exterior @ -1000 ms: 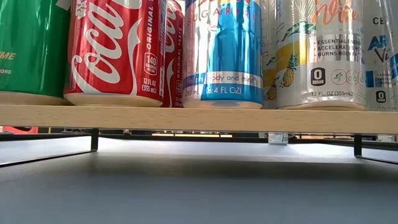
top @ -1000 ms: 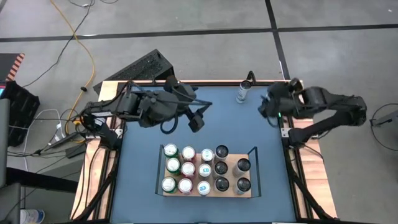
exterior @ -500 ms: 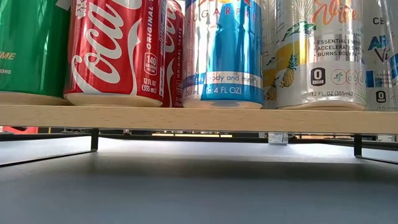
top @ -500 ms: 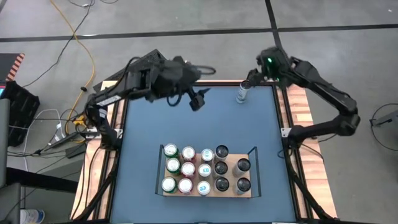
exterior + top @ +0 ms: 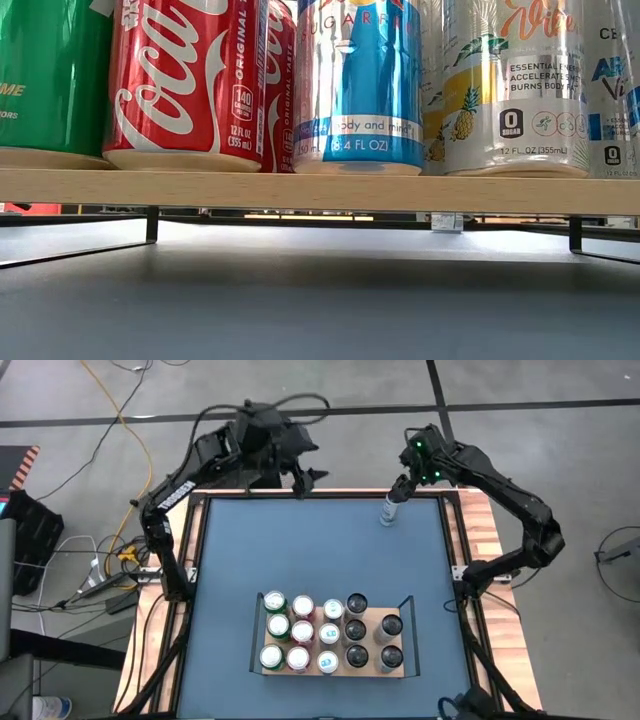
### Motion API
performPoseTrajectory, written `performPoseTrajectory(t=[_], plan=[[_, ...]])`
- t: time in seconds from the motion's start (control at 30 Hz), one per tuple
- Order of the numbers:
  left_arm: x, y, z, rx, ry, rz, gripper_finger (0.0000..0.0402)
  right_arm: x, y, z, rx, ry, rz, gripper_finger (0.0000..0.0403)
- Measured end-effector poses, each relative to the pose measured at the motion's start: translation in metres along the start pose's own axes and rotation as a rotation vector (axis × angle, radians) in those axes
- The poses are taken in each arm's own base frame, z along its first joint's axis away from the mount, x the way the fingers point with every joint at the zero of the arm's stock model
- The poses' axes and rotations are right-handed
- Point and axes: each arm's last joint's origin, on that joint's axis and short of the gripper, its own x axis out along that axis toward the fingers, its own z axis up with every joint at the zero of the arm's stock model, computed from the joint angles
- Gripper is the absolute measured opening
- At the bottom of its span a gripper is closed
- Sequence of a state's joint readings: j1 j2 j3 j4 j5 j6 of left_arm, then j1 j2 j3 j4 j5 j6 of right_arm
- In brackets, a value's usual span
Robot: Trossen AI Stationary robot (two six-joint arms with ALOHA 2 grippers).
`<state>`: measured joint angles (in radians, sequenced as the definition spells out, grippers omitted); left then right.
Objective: Place canned beverage on shelf
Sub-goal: Put the white-blue soda can on the shelf aligned with the other white-blue soda cans
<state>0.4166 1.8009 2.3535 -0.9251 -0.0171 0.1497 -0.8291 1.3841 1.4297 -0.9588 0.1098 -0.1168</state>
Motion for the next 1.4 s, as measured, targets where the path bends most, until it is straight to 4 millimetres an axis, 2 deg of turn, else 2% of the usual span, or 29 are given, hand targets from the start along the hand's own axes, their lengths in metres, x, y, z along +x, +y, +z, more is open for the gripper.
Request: performPoseTrajectory(t=[0.1,0.2,0.27,0.4,0.7,0.87,1.1,1.4], plan=[[0.000,0.012,-0.002,-0.014,0.003,0.003,0.0329,-0.005,0.002,-0.010,-0.019,-0.116,0.024,0.0301],[0.000,0.019,-0.003,-0.012,0.000,-0.012,0.0329,-0.015,0.004,-0.035,-0.040,-0.276,-0.004,0.0301],[-0.001,0.022,-0.003,-0.001,-0.005,-0.007,0.0329,-0.014,0.004,-0.057,-0.011,-0.355,-0.033,0.0301],[0.000,0.026,-0.001,0.022,-0.037,0.007,0.0329,0.001,0.008,-0.090,0.059,-0.444,-0.037,0.0301],[0.014,0.030,0.003,-0.005,-0.101,0.017,0.0329,0.042,0.015,-0.141,0.033,-0.350,-0.037,0.0301],[0.020,0.034,0.001,-0.047,-0.103,0.026,0.0329,0.059,0.016,-0.151,0.038,-0.448,-0.008,0.0301],[0.027,0.039,-0.002,-0.086,-0.088,0.034,0.0329,0.081,0.018,-0.168,0.068,-0.452,0.028,0.0301],[0.036,0.047,-0.006,-0.091,-0.083,0.078,0.0329,0.111,0.020,-0.169,0.067,-0.474,0.055,0.0301]])
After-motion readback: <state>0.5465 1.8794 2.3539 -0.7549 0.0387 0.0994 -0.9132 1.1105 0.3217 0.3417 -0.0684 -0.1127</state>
